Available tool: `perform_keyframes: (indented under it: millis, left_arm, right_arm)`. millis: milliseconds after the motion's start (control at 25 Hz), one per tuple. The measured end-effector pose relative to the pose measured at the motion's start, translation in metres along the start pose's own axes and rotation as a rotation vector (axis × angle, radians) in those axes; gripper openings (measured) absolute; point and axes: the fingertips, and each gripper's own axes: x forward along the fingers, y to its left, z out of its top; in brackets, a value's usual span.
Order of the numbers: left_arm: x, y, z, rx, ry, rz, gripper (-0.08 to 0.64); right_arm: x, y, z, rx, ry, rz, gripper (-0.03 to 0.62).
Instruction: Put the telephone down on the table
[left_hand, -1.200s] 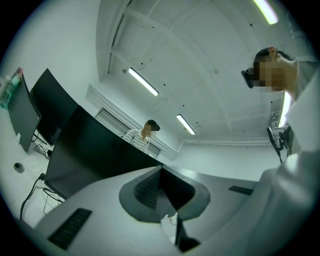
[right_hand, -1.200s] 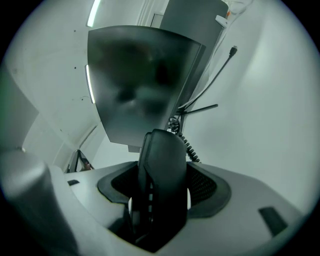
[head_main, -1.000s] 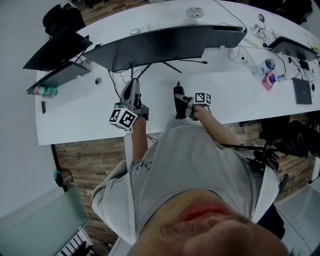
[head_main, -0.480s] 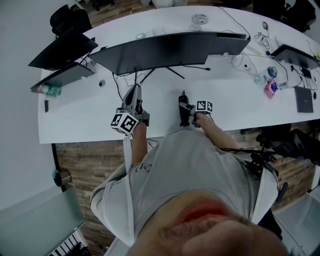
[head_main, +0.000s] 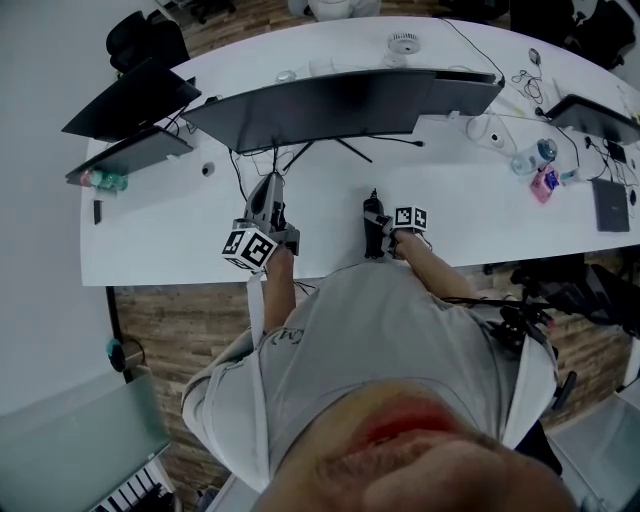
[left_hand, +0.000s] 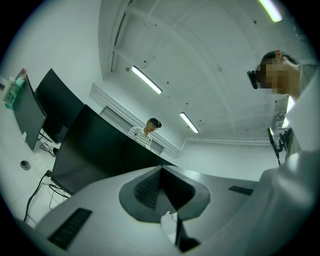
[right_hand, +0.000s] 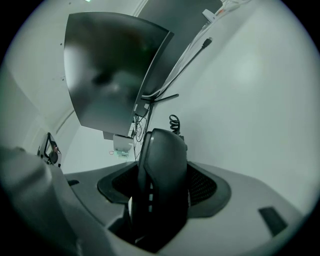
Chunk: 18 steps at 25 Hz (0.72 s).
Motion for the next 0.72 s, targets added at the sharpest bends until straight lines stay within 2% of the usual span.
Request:
perform_keyframes:
  millis: [280,720]
  left_arm:
    - [0.005,-0.006,0.000,0.006,0.003,-0.013,0.011]
    - [0.010,-0.006,-0.002,0.003,0.023,-0.025,0.009]
  right_arm:
    - [-0.002,-0.025,-0.001,-0.011,0.000,-0.044,0.299]
    - [0.000,-0.023,-0.001,-0.098,0.001,-0.035,0.299]
